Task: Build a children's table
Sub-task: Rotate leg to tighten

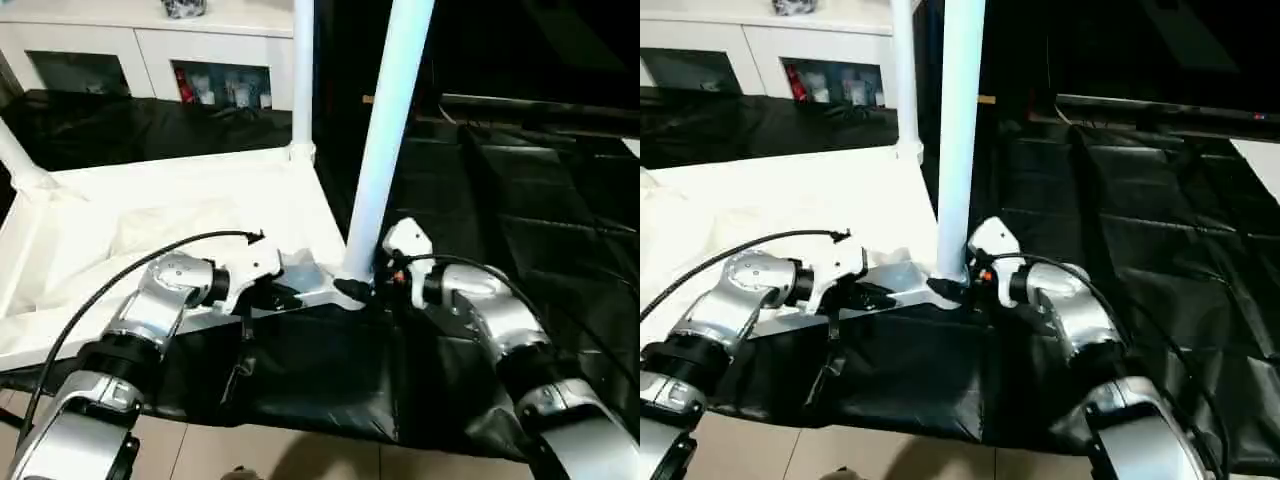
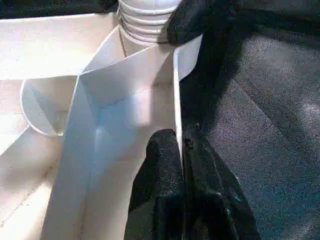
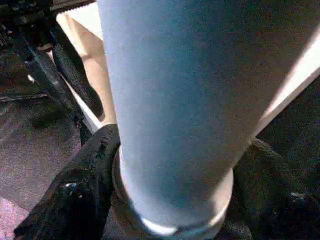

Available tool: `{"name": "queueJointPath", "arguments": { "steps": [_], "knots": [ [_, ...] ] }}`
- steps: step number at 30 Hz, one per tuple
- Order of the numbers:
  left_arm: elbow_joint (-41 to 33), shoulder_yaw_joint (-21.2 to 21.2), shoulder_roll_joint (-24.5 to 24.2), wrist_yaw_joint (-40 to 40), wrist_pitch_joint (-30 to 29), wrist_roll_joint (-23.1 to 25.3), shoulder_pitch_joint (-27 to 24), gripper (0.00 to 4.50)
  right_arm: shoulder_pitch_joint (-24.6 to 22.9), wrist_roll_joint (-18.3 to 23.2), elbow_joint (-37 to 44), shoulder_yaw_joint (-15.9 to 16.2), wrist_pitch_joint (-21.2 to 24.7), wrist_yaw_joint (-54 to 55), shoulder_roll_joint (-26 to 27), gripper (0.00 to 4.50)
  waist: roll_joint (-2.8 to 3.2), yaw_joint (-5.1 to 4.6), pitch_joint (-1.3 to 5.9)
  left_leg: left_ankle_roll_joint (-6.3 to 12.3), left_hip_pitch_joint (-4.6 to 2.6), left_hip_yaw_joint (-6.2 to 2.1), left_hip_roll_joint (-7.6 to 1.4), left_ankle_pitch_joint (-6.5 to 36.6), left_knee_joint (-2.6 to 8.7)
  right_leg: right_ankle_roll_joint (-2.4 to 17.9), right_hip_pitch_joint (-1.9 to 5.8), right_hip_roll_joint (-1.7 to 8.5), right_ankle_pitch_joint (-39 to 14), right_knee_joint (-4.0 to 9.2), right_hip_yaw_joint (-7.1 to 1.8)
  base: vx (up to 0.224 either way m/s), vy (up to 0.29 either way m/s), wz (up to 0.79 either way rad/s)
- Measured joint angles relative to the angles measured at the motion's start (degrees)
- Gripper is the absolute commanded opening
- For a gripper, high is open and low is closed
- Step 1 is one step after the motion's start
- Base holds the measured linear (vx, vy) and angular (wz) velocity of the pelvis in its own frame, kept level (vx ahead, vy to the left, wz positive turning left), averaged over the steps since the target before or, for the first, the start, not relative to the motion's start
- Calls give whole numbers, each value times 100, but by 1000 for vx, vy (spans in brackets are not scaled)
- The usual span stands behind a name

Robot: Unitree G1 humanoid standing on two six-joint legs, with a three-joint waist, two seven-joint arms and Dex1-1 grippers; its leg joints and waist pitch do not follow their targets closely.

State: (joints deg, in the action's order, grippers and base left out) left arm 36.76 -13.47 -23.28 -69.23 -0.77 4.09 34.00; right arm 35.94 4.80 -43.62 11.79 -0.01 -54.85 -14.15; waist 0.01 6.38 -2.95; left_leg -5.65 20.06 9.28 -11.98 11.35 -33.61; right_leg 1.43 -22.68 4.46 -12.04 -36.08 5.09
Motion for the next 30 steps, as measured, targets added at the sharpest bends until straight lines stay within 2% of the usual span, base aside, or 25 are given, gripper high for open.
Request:
{"name": "queueJointPath", "arguments": {
  "steps": [4,11,15,18,20,26,27,30],
  "knots": [
    [13,4,-3,20,-2,-2,3,0,70,-21,-135,1,-73,-63,20,277,-1,1,1,0,-1,8,0,0,-2,0,-6,0,0,-7,-9,0,0,0],
    [48,9,105,292,-80,34,28,0,8,-31,-120,-47,-82,187,64,271,0,-3,3,1,-10,19,1,-2,-5,1,-5,0,4,-10,-25,0,0,0],
    [180,24,453,959,-179,188,112,0,-321,-137,169,-323,3,1313,420,270,-16,23,11,9,-13,29,2,-26,1,-2,2,2,6,-11,-43,0,0,0],
    [343,14,918,1614,-431,410,297,0,-600,-247,476,-729,248,2762,885,270,-24,23,19,32,-19,53,11,-53,11,-18,5,1,13,-10,-114,0,0,0],
    [436,2,1186,1912,-567,477,367,0,-667,-293,532,-878,330,3287,1015,270,-15,14,27,43,-19,72,22,-59,7,-42,15,8,-1,-1,-151,0,0,0],
    [564,-60,1332,2074,-586,527,447,0,-753,-345,528,-940,192,3695,1128,270,0,0,38,49,-14,76,27,-61,10,-88,56,10,15,74,-159,0,0,0],
    [560,-67,1332,2071,-576,527,447,0,-769,-339,534,-948,163,3694,1128,326,2,2,40,50,-13,75,27,-61,14,-103,59,10,29,87,-158,0,0,0],
    [513,-78,1269,1928,-528,513,438,0,-855,-165,698,-1048,218,3422,1128,342,4,-6,39,50,-10,75,26,-61,19,-97,56,10,41,89,-158,0,0,0]
  ]
}}
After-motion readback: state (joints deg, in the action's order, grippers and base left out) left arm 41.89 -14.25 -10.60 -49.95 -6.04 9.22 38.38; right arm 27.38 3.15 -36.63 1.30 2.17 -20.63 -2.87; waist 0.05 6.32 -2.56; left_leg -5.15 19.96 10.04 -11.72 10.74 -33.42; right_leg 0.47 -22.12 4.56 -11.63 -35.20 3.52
